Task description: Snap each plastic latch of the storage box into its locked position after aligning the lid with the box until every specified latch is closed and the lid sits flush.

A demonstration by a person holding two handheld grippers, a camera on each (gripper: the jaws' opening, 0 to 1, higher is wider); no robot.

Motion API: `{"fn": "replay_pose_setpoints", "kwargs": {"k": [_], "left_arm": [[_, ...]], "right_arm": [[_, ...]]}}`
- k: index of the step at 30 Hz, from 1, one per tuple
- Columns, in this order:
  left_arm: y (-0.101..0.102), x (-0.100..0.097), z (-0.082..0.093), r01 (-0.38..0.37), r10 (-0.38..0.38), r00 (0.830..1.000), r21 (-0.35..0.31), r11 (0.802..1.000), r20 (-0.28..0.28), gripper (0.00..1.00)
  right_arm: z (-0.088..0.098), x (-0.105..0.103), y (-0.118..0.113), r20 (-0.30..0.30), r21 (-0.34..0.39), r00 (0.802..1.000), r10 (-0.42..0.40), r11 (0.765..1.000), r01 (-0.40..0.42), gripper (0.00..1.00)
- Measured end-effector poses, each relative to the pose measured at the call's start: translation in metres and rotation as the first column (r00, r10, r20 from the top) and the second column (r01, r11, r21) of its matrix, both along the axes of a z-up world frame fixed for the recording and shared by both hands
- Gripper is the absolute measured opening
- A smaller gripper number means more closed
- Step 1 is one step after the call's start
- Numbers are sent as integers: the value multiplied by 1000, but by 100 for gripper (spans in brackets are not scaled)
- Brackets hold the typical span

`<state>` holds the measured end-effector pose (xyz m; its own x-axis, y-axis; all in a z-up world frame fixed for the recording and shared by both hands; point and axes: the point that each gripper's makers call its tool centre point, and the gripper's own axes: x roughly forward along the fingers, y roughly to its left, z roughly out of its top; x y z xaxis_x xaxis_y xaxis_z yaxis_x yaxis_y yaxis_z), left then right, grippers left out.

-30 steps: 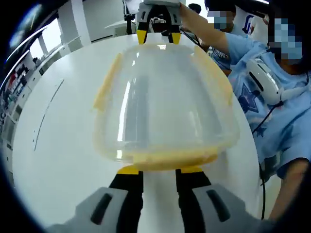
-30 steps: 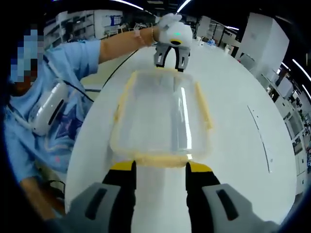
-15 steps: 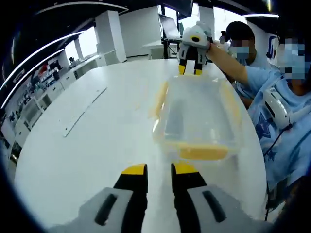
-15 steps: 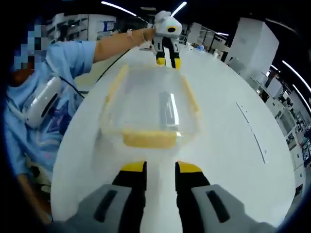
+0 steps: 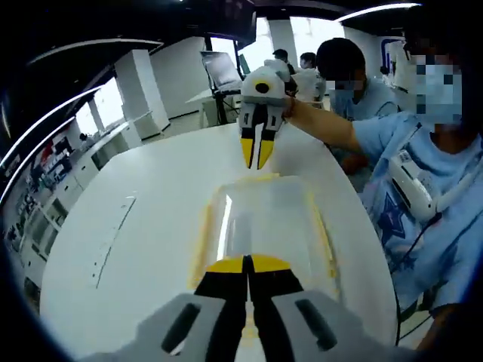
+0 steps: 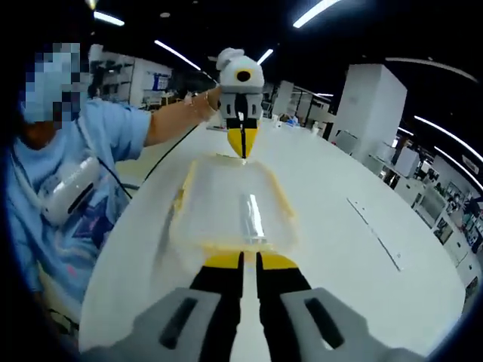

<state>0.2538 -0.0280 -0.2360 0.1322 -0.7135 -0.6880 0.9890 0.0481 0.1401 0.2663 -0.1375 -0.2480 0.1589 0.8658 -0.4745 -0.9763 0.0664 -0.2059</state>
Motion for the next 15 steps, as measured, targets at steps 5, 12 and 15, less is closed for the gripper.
{"fn": "replay_pose_setpoints", "kwargs": {"k": [5, 12, 15], "left_arm": [[-11, -3, -15, 37, -30, 998, 148, 988, -53, 0], [-15, -6, -25, 74, -43, 993, 293, 953, -110, 0], [-14, -6, -26, 73, -38, 993, 341, 937, -108, 0]], "right_arm": [[-4, 2, 4, 15, 40, 1000, -24, 999, 23, 2], [2, 2, 8, 32, 170, 999, -10, 985, 4, 1], [2, 0, 10, 45, 191, 999, 7, 982, -15, 1]]}}
